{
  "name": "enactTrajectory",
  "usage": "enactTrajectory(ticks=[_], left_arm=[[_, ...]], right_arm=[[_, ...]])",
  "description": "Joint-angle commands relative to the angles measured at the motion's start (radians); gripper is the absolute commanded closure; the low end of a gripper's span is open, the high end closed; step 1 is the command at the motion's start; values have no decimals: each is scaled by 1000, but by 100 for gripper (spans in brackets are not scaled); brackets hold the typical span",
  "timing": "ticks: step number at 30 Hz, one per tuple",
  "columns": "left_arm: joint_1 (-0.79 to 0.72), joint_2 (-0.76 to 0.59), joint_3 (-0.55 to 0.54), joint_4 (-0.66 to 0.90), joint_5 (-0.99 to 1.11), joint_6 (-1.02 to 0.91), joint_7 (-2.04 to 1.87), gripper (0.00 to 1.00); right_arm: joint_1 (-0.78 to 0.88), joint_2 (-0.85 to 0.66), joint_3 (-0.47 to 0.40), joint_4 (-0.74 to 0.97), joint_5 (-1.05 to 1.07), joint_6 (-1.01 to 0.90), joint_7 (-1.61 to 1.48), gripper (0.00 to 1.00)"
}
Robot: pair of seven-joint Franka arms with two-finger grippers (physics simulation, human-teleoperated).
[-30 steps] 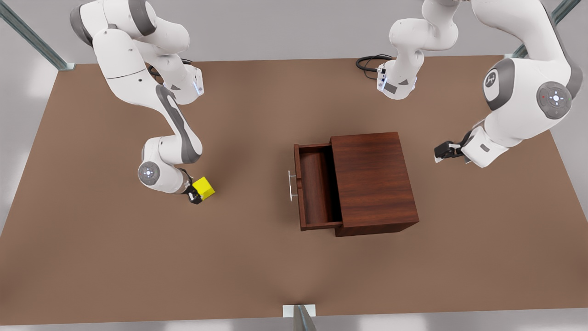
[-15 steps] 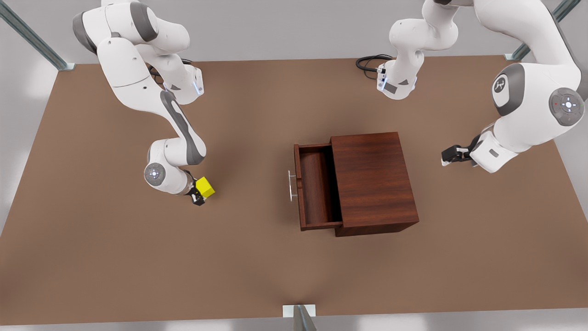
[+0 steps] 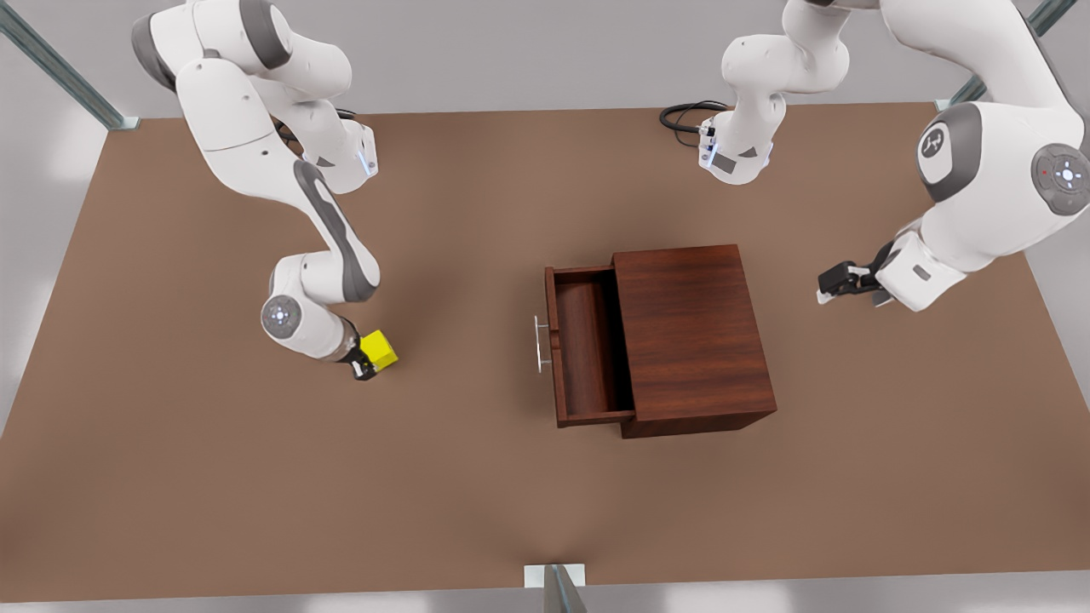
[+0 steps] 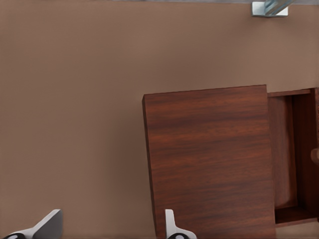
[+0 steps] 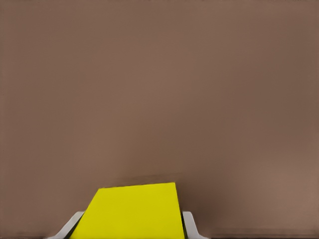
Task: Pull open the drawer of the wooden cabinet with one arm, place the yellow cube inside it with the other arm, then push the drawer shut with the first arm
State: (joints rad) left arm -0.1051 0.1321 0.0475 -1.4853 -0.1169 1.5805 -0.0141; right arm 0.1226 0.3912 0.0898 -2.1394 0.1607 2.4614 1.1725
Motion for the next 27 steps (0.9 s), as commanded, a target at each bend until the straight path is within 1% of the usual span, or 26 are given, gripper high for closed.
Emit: enactTrajectory(ticks=[1,3,7,9,10,12,15,16,18,20,22,25,27], left_arm=[[1,-2,2,-1,-1,-5,-15,0],[1,-2,2,-1,-1,-5,-15,0],[1,-3,0,-3,3,-7,-15,0],[4,-9,5,-21,26,-16,-9,0],[5,-14,8,-20,26,-23,-6,0],[10,-19,17,-15,25,-36,-6,0],[15,-19,26,-13,23,-48,-7,0],[22,-20,26,-20,23,-54,-7,0],[10,-14,15,-24,23,-57,-12,0],[21,0,15,-36,23,-47,-12,0],[25,15,20,-36,23,-19,-9,0],[27,17,20,-36,23,-16,-9,0],[27,17,20,-36,22,-14,-9,0]], right_arm=[[0,-34,1,3,-3,-76,19,36],[0,-89,10,10,6,-148,21,36],[2,-155,65,87,8,-315,58,36],[2,-173,91,150,10,-412,87,36],[0,-173,113,202,10,-479,118,36],[0,-170,154,297,11,-556,184,36],[14,-163,192,388,34,-613,300,36],[34,-161,192,418,37,-634,349,36],[75,-132,194,473,39,-648,440,36],[137,-63,194,584,46,-690,596,36],[184,-8,191,661,62,-690,734,36],[227,43,189,748,62,-690,857,36],[279,139,183,888,56,-731,946,36]])
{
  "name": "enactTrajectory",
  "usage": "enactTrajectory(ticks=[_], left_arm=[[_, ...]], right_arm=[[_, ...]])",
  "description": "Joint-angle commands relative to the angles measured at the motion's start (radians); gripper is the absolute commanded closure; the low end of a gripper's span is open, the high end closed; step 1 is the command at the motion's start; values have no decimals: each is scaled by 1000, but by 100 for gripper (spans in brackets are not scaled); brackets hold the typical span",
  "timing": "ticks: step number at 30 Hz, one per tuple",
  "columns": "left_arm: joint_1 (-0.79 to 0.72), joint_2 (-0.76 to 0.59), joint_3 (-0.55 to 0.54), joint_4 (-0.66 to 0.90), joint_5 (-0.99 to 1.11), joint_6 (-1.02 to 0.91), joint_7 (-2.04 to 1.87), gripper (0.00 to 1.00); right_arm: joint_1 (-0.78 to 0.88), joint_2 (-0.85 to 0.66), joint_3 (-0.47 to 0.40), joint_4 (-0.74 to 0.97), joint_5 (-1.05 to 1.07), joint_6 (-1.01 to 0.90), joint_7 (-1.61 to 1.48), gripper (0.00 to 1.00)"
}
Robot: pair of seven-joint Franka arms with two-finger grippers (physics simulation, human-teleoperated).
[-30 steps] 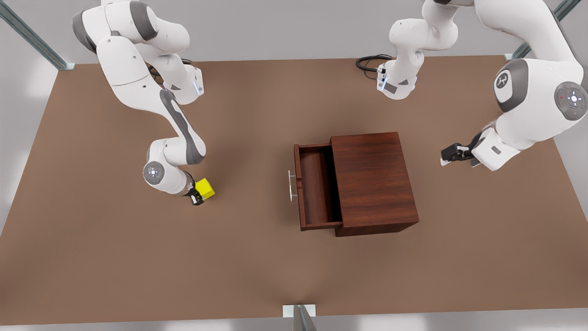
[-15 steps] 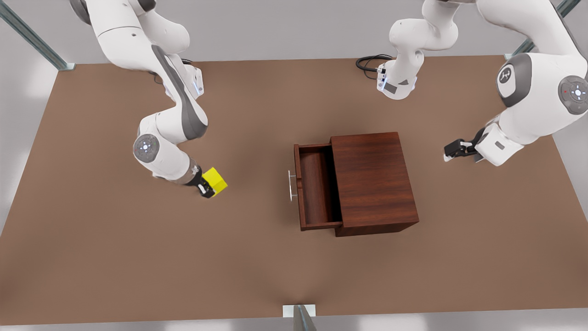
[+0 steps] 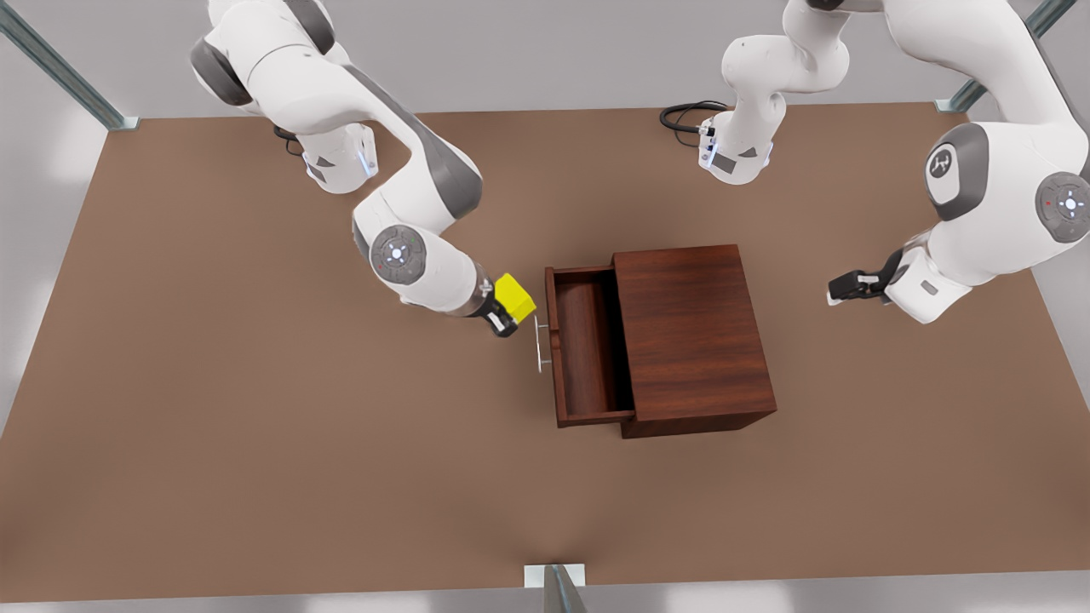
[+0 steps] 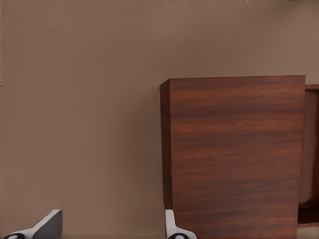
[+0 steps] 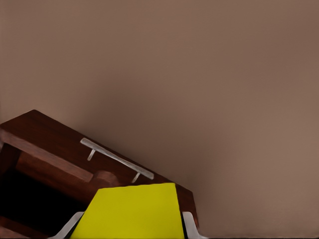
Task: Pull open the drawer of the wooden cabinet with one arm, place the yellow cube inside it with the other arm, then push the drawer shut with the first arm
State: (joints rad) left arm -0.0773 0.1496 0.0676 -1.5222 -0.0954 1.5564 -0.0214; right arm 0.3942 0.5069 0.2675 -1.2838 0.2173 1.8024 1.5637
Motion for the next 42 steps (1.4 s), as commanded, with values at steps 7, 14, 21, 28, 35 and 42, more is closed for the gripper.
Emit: enactTrajectory(ticks=[7,14,21,28,35,42], left_arm=[[-4,-1,0,2,0,16,-2,0],[-6,-1,0,0,2,14,-2,0],[-6,-1,0,0,2,14,-2,0],[-6,-1,0,0,0,14,-2,0],[-6,-1,0,2,2,14,-2,0],[-400,156,-9,233,16,25,-572,0]], right_arm=[[196,133,-171,195,-3,-69,725,36],[287,189,-223,261,-3,-60,805,36],[365,240,-286,311,-3,8,877,35],[379,311,-287,379,-4,55,924,35],[376,306,-292,377,-4,49,914,0],[-202,93,-288,359,-125,-567,-250,0]])
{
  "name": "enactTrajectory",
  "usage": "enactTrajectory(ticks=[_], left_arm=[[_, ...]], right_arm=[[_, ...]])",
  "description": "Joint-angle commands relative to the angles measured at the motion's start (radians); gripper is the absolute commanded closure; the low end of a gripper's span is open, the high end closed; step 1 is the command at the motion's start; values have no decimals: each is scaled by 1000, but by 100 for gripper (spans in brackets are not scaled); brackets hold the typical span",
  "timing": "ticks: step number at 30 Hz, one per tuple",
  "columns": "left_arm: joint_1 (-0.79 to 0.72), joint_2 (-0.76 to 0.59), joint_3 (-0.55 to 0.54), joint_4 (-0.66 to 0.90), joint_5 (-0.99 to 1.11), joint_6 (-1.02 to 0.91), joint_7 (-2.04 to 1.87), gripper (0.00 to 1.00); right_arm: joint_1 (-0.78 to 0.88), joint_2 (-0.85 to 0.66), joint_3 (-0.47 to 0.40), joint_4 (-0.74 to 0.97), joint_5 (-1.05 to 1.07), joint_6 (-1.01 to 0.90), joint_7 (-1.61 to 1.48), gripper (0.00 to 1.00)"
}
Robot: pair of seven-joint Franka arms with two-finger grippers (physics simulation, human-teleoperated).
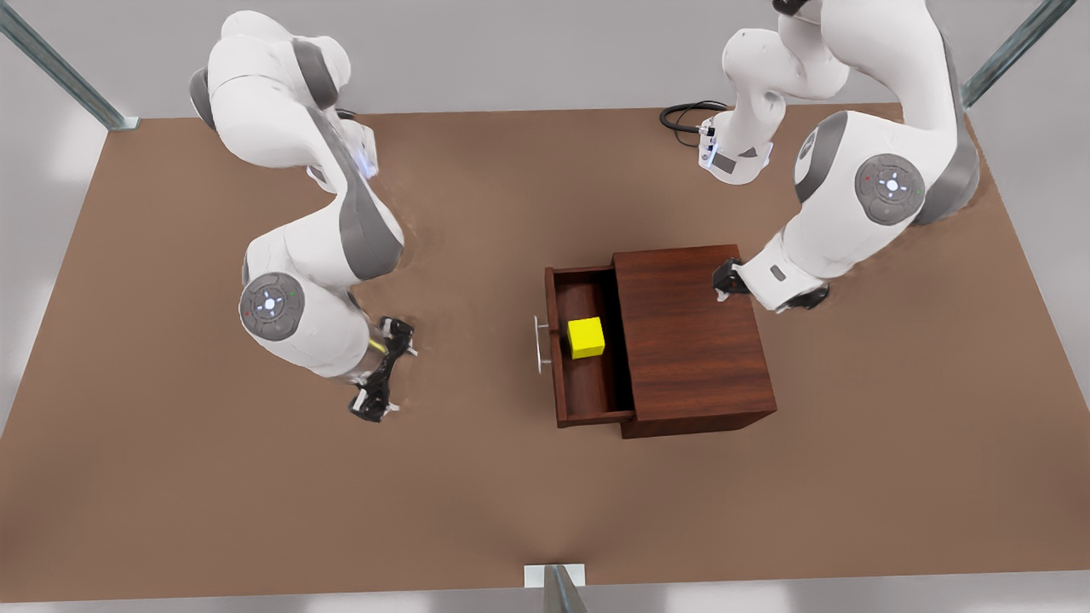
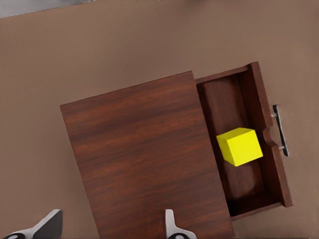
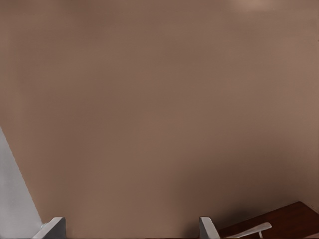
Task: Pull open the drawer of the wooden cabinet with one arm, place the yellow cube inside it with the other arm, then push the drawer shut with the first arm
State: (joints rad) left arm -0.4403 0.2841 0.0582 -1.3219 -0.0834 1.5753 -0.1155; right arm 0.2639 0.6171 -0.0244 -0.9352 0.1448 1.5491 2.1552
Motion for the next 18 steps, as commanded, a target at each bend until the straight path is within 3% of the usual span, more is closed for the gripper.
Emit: enactTrajectory(ticks=[1,3,5,6,9,13,15,18], left_arm=[[-101,72,0,73,52,6,-552,0],[-225,165,0,115,126,147,-855,0],[-281,322,5,282,171,178,-1067,0],[-285,323,2,282,174,202,-1096,0],[-345,395,5,282,177,344,-1364,0],[-405,422,-4,305,232,382,-1418,0],[-446,481,-6,314,232,537,-1590,0],[-506,589,-4,386,234,555,-1592,0]], right_arm=[[-152,-62,4,-56,-96,-322,-1108,0],[-224,-344,0,-522,-183,-18,-1759,0],[-256,-502,-2,-702,-191,42,-2071,0],[-296,-484,-2,-637,-188,-64,-2129,0],[-291,-448,9,-611,-191,-72,-2118,0],[-291,-427,9,-610,-189,-66,-2117,0],[-290,-421,11,-610,-189,-67,-2114,0],[-290,-419,11,-608,-191,-70,-2114,0]])
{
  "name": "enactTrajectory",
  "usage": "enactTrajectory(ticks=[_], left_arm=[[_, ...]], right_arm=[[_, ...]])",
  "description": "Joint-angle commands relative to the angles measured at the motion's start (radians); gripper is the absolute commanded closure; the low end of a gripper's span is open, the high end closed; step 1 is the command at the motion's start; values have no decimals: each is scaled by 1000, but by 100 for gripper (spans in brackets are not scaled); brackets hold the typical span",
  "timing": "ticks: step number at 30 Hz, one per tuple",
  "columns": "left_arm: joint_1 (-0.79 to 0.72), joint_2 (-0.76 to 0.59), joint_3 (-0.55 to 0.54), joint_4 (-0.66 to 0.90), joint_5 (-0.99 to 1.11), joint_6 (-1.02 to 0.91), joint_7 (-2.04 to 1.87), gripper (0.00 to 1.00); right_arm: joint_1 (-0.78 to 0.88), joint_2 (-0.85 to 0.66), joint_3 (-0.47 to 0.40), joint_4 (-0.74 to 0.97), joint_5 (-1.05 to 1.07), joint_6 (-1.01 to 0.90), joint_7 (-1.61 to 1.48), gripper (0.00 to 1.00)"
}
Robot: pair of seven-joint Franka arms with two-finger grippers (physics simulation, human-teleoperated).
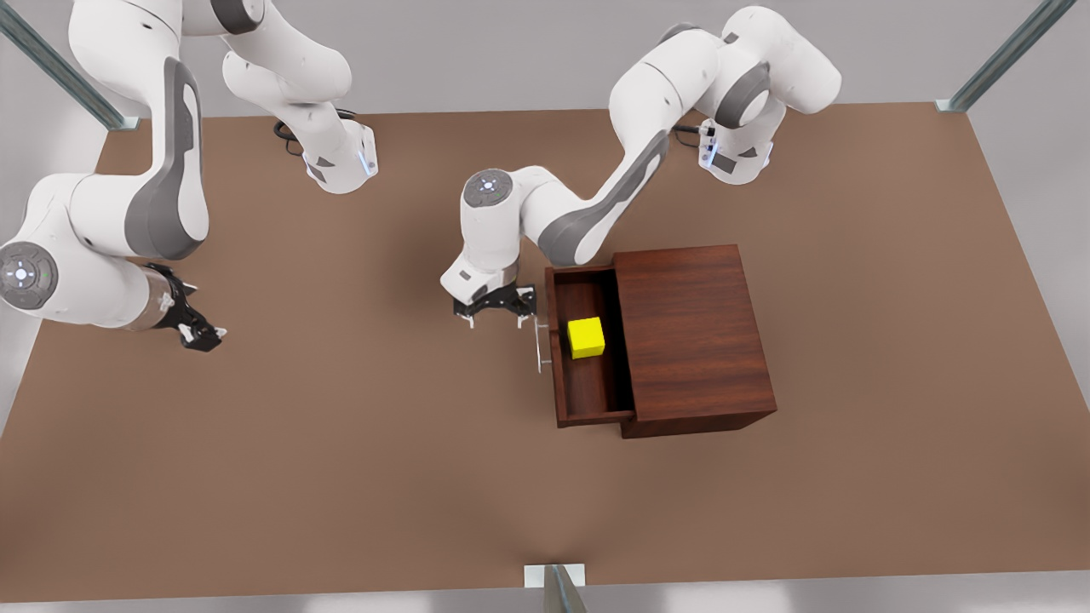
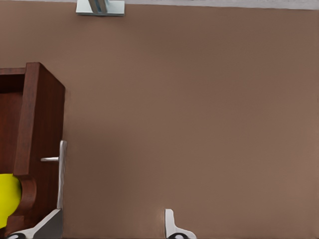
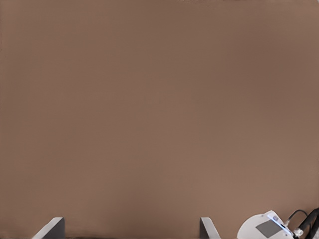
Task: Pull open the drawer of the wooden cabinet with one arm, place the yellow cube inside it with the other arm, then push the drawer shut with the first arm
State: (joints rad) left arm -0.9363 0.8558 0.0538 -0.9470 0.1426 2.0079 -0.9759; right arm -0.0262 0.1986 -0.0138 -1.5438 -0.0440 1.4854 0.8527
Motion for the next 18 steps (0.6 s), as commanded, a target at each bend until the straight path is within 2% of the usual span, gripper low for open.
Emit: enactTrajectory(ticks=[1,6,11,15,18], left_arm=[[-10,22,0,11,8,126,-728,0],[-4,43,0,-13,6,94,-609,0],[17,103,12,-10,9,164,-555,0],[19,94,14,-12,11,11,-396,0],[25,95,18,-13,12,-8,-362,0]], right_arm=[[-1,-1,0,2,-2,-8,-811,0],[-3,9,-2,33,0,-13,-810,0],[-1,10,0,33,-2,-11,-805,0],[-1,12,0,33,-2,-11,-804,0],[0,12,0,33,-2,-11,-802,0]])
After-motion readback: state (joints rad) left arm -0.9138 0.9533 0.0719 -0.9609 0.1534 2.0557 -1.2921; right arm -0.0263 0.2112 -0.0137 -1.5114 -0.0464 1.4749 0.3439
